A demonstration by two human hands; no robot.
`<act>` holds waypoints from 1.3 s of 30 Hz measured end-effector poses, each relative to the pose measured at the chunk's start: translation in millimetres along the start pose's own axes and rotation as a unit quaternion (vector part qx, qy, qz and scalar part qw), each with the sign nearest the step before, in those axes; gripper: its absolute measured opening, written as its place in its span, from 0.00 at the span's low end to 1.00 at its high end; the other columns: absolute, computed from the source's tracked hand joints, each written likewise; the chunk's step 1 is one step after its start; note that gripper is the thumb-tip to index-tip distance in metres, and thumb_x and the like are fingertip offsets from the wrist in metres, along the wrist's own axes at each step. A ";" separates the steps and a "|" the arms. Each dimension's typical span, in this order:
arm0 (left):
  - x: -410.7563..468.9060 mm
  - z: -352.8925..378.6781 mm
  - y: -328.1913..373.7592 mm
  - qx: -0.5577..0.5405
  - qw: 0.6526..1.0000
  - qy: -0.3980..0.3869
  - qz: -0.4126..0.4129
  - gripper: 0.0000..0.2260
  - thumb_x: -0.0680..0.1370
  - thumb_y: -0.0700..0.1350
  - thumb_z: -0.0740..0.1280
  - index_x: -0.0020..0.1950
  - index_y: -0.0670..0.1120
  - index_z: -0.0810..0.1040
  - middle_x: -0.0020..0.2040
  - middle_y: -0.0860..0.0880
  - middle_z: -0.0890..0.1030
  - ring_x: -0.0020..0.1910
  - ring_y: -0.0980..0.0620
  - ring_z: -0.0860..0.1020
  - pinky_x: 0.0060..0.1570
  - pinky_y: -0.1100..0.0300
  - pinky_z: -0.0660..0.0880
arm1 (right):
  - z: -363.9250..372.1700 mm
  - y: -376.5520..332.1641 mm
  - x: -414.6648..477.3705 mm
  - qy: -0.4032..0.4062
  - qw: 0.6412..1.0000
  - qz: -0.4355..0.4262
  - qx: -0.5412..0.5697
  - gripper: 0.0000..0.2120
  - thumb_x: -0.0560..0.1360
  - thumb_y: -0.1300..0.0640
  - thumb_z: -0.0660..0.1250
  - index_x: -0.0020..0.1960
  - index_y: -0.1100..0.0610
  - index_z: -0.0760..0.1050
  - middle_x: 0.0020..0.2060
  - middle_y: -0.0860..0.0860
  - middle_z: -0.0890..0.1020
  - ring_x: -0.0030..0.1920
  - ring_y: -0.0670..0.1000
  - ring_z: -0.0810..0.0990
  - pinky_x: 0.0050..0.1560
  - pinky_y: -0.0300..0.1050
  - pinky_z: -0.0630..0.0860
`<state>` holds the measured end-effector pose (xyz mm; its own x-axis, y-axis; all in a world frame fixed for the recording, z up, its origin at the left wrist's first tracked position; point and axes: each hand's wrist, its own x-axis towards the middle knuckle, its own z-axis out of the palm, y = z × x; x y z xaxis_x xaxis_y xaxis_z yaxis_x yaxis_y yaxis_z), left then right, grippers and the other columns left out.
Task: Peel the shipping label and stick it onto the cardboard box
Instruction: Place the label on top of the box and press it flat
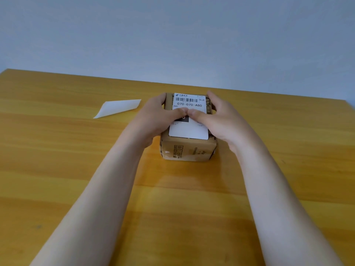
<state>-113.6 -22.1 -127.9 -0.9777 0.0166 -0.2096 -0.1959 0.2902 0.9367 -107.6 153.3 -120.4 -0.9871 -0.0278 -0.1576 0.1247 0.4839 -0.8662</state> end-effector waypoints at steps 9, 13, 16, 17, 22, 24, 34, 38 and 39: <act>1.2 -2.6 -1.2 -0.012 1.000 -0.006 0.003 0.14 0.80 0.47 0.75 0.66 0.53 0.81 0.55 0.54 0.88 0.49 0.51 0.89 0.47 0.55 0.86 | -6.9 6.3 5.4 -0.001 1.000 0.012 -0.003 0.33 0.84 0.53 0.65 0.84 0.46 0.55 0.80 0.48 0.67 0.69 0.48 0.75 0.56 0.39 0.69; 1.4 -10.3 -1.9 -0.040 0.998 -0.039 -0.017 0.15 0.82 0.43 0.72 0.69 0.53 0.81 0.57 0.52 0.89 0.52 0.51 0.89 0.46 0.54 0.87 | -9.5 6.6 6.5 -0.016 1.000 0.012 -0.002 0.31 0.86 0.56 0.63 0.85 0.47 0.54 0.81 0.49 0.66 0.75 0.50 0.70 0.62 0.43 0.67; 0.8 -12.5 -1.3 -0.047 0.998 -0.043 -0.023 0.14 0.83 0.43 0.71 0.68 0.54 0.82 0.56 0.53 0.89 0.53 0.52 0.89 0.44 0.54 0.87 | -9.2 6.9 5.7 -0.015 1.000 0.011 -0.004 0.32 0.85 0.55 0.63 0.85 0.47 0.53 0.81 0.47 0.65 0.74 0.48 0.71 0.61 0.42 0.66; 0.4 -11.4 -0.9 -0.047 0.998 -0.036 -0.023 0.14 0.83 0.43 0.71 0.67 0.55 0.82 0.56 0.53 0.89 0.52 0.52 0.89 0.43 0.54 0.86 | -8.3 6.8 5.3 -0.014 1.000 0.010 -0.001 0.32 0.85 0.54 0.64 0.85 0.46 0.54 0.80 0.45 0.66 0.70 0.46 0.73 0.58 0.40 0.67; -1.2 1.0 -0.3 -0.031 0.999 0.011 0.010 0.11 0.80 0.49 0.74 0.63 0.54 0.83 0.50 0.57 0.87 0.42 0.60 0.86 0.35 0.66 0.82 | -0.4 5.8 2.4 -0.001 1.000 -0.002 0.009 0.43 0.77 0.42 0.74 0.84 0.45 0.54 0.73 0.41 0.72 0.55 0.41 0.75 0.47 0.35 0.71; -0.4 1.4 -1.0 -0.034 0.999 0.005 0.016 0.10 0.80 0.47 0.75 0.61 0.54 0.82 0.47 0.58 0.86 0.33 0.65 0.85 0.28 0.70 0.79 | -1.7 7.0 4.0 0.000 1.000 0.001 0.029 0.44 0.74 0.44 0.77 0.83 0.45 0.58 0.70 0.44 0.74 0.54 0.41 0.77 0.45 0.34 0.72; -1.4 -22.5 -4.4 -0.050 0.993 -0.105 0.004 0.25 0.75 0.41 0.80 0.71 0.54 0.81 0.60 0.56 0.88 0.54 0.51 0.89 0.48 0.52 0.87 | -21.3 16.7 10.0 -0.085 0.991 0.029 0.104 0.49 0.69 0.62 0.82 0.83 0.47 0.61 0.73 0.47 0.75 0.59 0.49 0.84 0.62 0.53 0.81; -2.2 -26.8 -5.2 -0.076 0.988 -0.136 0.000 0.24 0.77 0.39 0.77 0.72 0.55 0.80 0.63 0.59 0.87 0.56 0.53 0.88 0.47 0.55 0.86 | -27.6 20.2 10.5 -0.114 0.985 0.031 0.125 0.46 0.74 0.69 0.75 0.84 0.49 0.58 0.76 0.48 0.72 0.57 0.48 0.85 0.60 0.55 0.81; -2.5 -25.9 -4.8 -0.075 0.988 -0.132 -0.002 0.24 0.78 0.39 0.77 0.72 0.55 0.80 0.62 0.59 0.87 0.56 0.53 0.89 0.47 0.54 0.86 | -27.0 20.3 11.2 -0.111 0.986 0.028 0.123 0.45 0.74 0.69 0.75 0.84 0.49 0.58 0.76 0.48 0.73 0.57 0.47 0.85 0.59 0.55 0.82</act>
<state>-112.2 -48.3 -124.6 -0.9268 0.2703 -0.2608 -0.2280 0.1468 0.9625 -118.8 186.5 -127.0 -0.9353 -0.2102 -0.2848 0.2262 0.2637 -0.9377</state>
